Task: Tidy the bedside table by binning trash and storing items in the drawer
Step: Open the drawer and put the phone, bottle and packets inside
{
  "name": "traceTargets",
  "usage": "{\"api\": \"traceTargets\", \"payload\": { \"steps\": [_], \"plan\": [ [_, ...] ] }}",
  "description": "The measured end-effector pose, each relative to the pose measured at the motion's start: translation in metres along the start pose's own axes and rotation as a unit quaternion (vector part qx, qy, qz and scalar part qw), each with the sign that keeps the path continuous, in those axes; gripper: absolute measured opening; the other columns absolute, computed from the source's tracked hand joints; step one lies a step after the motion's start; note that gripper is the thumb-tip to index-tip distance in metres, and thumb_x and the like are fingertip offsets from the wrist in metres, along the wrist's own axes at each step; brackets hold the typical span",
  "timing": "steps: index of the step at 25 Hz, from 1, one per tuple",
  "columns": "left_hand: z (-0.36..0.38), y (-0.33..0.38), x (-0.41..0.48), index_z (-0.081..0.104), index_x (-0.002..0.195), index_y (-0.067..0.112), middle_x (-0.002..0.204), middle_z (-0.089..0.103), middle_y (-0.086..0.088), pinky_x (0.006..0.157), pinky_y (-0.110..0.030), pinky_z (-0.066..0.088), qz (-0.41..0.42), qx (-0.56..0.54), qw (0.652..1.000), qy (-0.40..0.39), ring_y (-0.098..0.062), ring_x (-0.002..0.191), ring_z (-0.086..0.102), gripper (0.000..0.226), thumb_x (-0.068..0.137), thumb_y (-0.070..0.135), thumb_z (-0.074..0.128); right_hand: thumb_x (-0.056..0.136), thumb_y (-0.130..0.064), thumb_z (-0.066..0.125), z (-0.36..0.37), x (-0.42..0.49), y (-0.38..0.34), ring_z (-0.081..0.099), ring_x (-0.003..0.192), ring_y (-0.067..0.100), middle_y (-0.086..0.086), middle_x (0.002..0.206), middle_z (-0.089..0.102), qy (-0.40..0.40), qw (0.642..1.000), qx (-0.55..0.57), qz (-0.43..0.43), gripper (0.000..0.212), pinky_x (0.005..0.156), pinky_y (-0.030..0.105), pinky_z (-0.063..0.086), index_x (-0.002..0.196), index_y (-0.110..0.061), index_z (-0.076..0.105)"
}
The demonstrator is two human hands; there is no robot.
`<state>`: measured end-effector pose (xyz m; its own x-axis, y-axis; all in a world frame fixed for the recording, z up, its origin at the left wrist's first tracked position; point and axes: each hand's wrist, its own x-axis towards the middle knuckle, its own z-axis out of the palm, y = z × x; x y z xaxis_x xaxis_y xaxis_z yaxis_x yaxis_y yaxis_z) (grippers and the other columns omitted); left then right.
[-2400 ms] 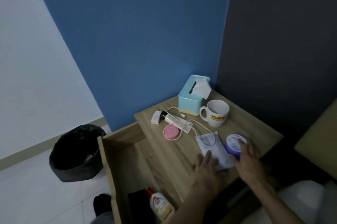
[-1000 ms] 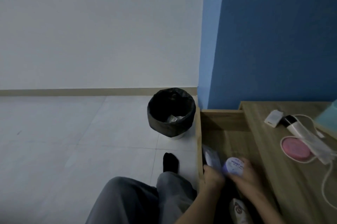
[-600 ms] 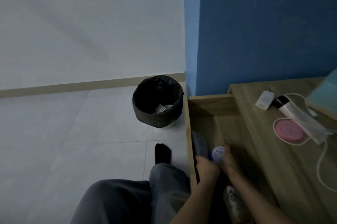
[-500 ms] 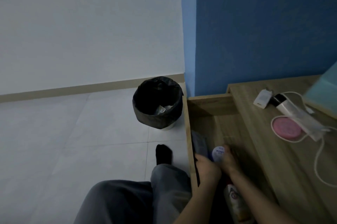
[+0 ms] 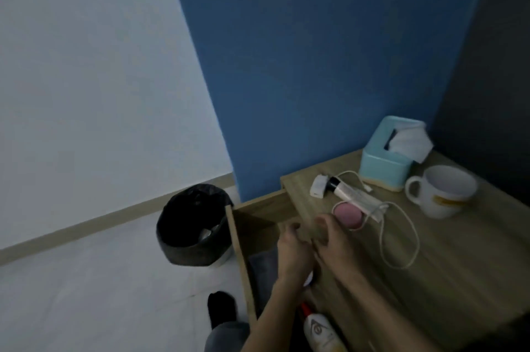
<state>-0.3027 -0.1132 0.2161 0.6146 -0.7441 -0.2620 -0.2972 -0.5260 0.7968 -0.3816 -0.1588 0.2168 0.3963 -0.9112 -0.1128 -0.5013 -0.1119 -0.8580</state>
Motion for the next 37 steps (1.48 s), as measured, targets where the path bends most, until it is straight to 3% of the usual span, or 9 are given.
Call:
{"api": "traceTargets", "payload": {
  "steps": [3, 7, 12, 19, 24, 27, 30, 35, 37],
  "plan": [
    [0.029, 0.036, -0.007, 0.047, 0.131, 0.01, 0.134, 0.054, -0.013, 0.096, -0.025, 0.039, 0.073, 0.015, 0.996, -0.045, -0.024, 0.123, 0.051, 0.044, 0.088, 0.006, 0.049, 0.078, -0.004, 0.06, -0.051, 0.001, 0.032, 0.055, 0.115, 0.025, 0.01, 0.122, 0.061, 0.11, 0.994, 0.004, -0.011, 0.041, 0.096, 0.028, 0.039, 0.118, -0.013, 0.054],
    [0.074, 0.055, -0.012, 0.046, 0.131, 0.014, 0.138, 0.048, -0.008, 0.09, -0.022, 0.039, 0.148, 0.069, 0.98, -0.117, -0.014, 0.113, 0.048, 0.037, 0.094, 0.015, 0.047, 0.078, -0.006, 0.059, -0.099, -0.003, 0.074, 0.057, 0.109, 0.025, 0.009, 0.117, 0.063, 0.159, 0.986, -0.037, 0.045, 0.039, 0.093, 0.035, 0.046, 0.115, -0.016, 0.056],
    [0.094, 0.046, 0.013, 0.02, 0.145, 0.027, 0.158, 0.011, 0.002, 0.113, -0.048, 0.029, 0.167, 0.224, 0.952, -0.129, -0.029, 0.145, 0.01, 0.062, 0.091, 0.016, 0.048, 0.079, -0.006, 0.059, -0.106, 0.004, 0.087, 0.053, 0.113, 0.026, 0.011, 0.122, 0.06, 0.157, 0.981, -0.112, 0.009, 0.038, 0.095, 0.033, 0.041, 0.117, -0.012, 0.056],
    [0.087, 0.03, 0.023, 0.043, 0.132, 0.03, 0.145, 0.033, 0.003, 0.107, -0.042, 0.032, 0.197, 0.271, 0.938, -0.091, -0.024, 0.127, 0.034, 0.046, 0.088, 0.024, 0.055, 0.088, -0.01, 0.05, -0.07, 0.044, 0.066, 0.035, 0.134, 0.016, 0.003, 0.143, 0.043, 0.089, 0.975, -0.185, -0.081, 0.047, 0.11, 0.028, 0.025, 0.134, -0.018, 0.043],
    [0.087, 0.033, 0.026, 0.046, 0.132, 0.027, 0.152, 0.028, 0.005, 0.108, -0.04, 0.032, 0.21, 0.25, 0.943, -0.072, -0.021, 0.132, 0.032, 0.037, 0.095, 0.033, 0.041, 0.092, -0.016, 0.048, -0.063, 0.07, 0.065, 0.032, 0.137, 0.023, 0.006, 0.15, 0.034, 0.079, 0.979, -0.177, -0.066, 0.049, 0.108, 0.034, 0.032, 0.139, -0.018, 0.036],
    [0.088, 0.033, 0.033, 0.053, 0.12, 0.032, 0.141, 0.042, 0.009, 0.101, -0.037, 0.039, 0.206, 0.225, 0.949, -0.081, -0.016, 0.117, 0.043, 0.028, 0.092, 0.031, 0.048, 0.094, -0.014, 0.043, -0.063, 0.087, 0.06, 0.044, 0.127, 0.027, 0.014, 0.139, 0.046, 0.064, 0.98, -0.185, -0.029, 0.039, 0.101, 0.035, 0.039, 0.132, -0.012, 0.042],
    [0.09, 0.033, 0.038, 0.047, 0.128, 0.023, 0.137, 0.043, 0.0, 0.105, -0.038, 0.036, 0.173, 0.255, 0.949, -0.069, -0.021, 0.121, 0.041, 0.042, 0.087, 0.027, 0.058, 0.094, -0.016, 0.042, -0.066, 0.105, 0.06, 0.049, 0.115, 0.032, 0.02, 0.124, 0.049, 0.054, 0.976, -0.21, 0.001, 0.029, 0.09, 0.035, 0.04, 0.119, -0.004, 0.052],
    [0.091, 0.027, 0.041, 0.031, 0.14, 0.02, 0.147, 0.028, -0.004, 0.113, -0.042, 0.032, 0.099, 0.201, 0.97, -0.097, -0.024, 0.134, 0.034, 0.072, 0.079, 0.028, 0.068, 0.092, -0.003, 0.044, -0.077, 0.109, 0.069, 0.049, 0.11, 0.039, 0.032, 0.124, 0.047, 0.081, 0.982, -0.162, 0.05, 0.029, 0.072, 0.012, 0.038, 0.116, 0.011, 0.052],
    [0.089, 0.025, 0.04, 0.031, 0.14, 0.019, 0.147, 0.028, -0.004, 0.114, -0.042, 0.031, 0.092, 0.196, 0.971, -0.103, -0.024, 0.135, 0.033, 0.073, 0.079, 0.027, 0.069, 0.092, -0.014, 0.048, -0.081, 0.102, 0.072, 0.049, 0.108, 0.037, 0.027, 0.125, 0.046, 0.106, 0.97, -0.206, 0.069, 0.032, 0.079, 0.026, 0.041, 0.12, 0.001, 0.052]
  ]
}}
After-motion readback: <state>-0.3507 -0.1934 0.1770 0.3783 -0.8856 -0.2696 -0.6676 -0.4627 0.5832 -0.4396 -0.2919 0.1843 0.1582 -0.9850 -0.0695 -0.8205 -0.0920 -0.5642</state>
